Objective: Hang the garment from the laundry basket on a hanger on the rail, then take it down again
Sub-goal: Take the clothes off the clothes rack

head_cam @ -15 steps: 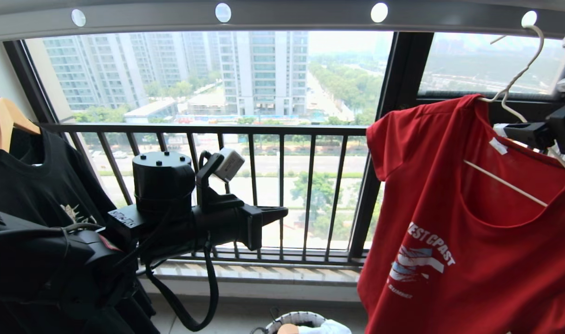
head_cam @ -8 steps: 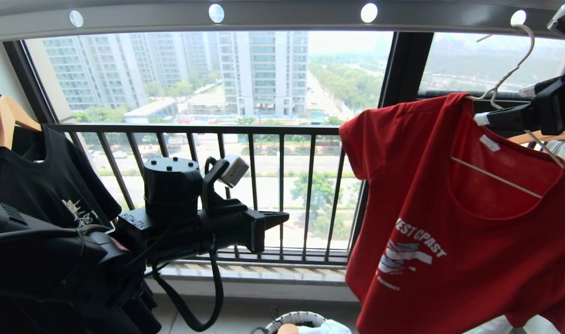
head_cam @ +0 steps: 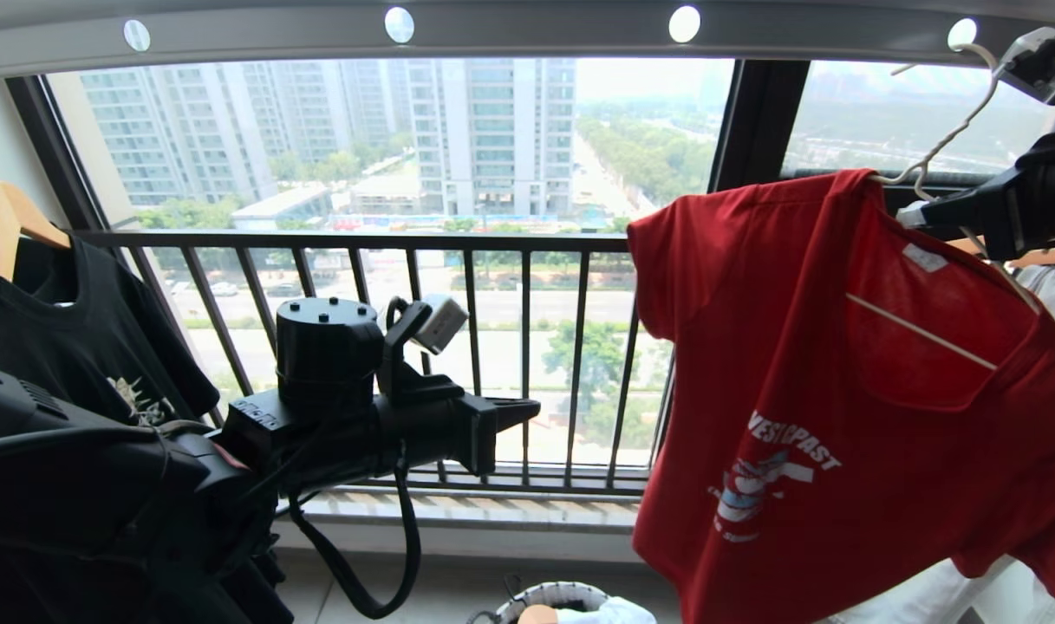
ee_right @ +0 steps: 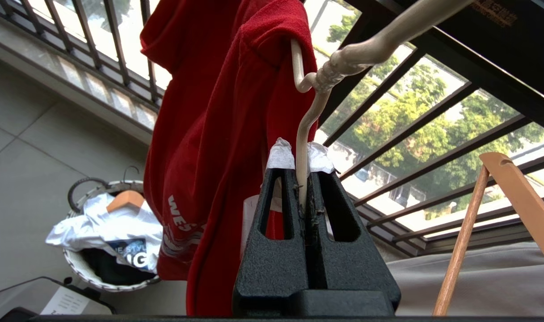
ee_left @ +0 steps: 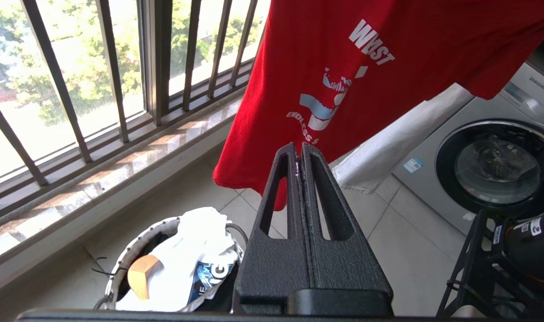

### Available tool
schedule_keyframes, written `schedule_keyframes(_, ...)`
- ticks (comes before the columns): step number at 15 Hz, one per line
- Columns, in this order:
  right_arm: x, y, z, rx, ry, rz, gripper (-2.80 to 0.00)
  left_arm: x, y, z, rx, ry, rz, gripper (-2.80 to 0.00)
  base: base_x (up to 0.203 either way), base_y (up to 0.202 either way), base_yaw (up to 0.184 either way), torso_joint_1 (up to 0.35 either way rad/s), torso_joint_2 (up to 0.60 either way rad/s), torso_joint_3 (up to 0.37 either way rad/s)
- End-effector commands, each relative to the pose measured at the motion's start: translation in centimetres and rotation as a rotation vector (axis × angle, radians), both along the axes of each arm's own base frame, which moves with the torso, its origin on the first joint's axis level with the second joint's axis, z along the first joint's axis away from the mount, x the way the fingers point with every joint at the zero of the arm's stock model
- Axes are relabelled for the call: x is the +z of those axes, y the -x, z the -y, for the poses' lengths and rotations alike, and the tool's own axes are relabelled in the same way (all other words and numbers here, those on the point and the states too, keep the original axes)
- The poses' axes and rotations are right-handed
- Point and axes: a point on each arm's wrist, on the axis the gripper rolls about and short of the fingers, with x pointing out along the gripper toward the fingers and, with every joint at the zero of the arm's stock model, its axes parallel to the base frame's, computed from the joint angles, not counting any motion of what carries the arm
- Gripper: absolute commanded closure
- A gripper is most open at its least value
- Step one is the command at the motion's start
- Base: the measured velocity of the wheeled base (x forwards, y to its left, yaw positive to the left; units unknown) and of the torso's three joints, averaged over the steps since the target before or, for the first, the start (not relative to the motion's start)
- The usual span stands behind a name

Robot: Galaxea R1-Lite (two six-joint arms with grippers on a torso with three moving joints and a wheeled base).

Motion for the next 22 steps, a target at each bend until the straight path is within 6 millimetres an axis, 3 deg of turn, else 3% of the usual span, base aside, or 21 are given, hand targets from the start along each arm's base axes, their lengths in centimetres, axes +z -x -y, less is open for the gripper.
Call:
schedule_keyframes(1, 0.2, 0.1, 0.0, 0.002, 0.005, 0.008, 0.00, 1.3, 0.7, -0.4, -0.006, 0.027, 0.035, 0.00, 0.000, 0.000, 0.000, 0.000, 0.00, 0.000)
schedule_keyframes(3, 0.3, 0.2, 0.0, 0.003, 0.012, 0.013, 0.00, 2.5, 0.8, -0.3, -0.022, 0.050, 0.067, 0.00, 0.000, 0.000, 0.000, 0.000, 0.00, 0.000)
schedule_keyframes(6, 0.0, -0.1, 0.1, 0.014, 0.035, 0.012, 0.00, 3.8, -0.8, 2.1, -0.057, 0.079, 0.106, 0.00, 0.000, 0.000, 0.000, 0.000, 0.00, 0.000)
schedule_keyframes(13, -0.1, -0.3, 0.0, 0.036, 0.044, 0.014, 0.00, 9.5, -3.0, 10.6, -0.196, 0.104, 0.126, 0.00, 0.000, 0.000, 0.000, 0.000, 0.00, 0.000)
schedule_keyframes(16, -0.1, -0.3, 0.0, 0.039, 0.048, 0.015, 0.00, 9.5, -3.8, 14.8, -0.251, 0.089, 0.124, 0.00, 0.000, 0.000, 0.000, 0.000, 0.00, 0.000)
schedule_keyframes(19, -0.4, -0.6, 0.0, 0.051, 0.042, 0.007, 0.00, 7.8, -3.9, 18.5, -0.262, 0.019, 0.155, 0.00, 0.000, 0.000, 0.000, 0.000, 0.00, 0.000)
schedule_keyframes(22, -0.4, -0.5, 0.0, 0.062, 0.036, 0.003, 0.00, 6.5, -4.0, 20.1, -0.252, 0.012, 0.262, 0.00, 0.000, 0.000, 0.000, 0.000, 0.00, 0.000)
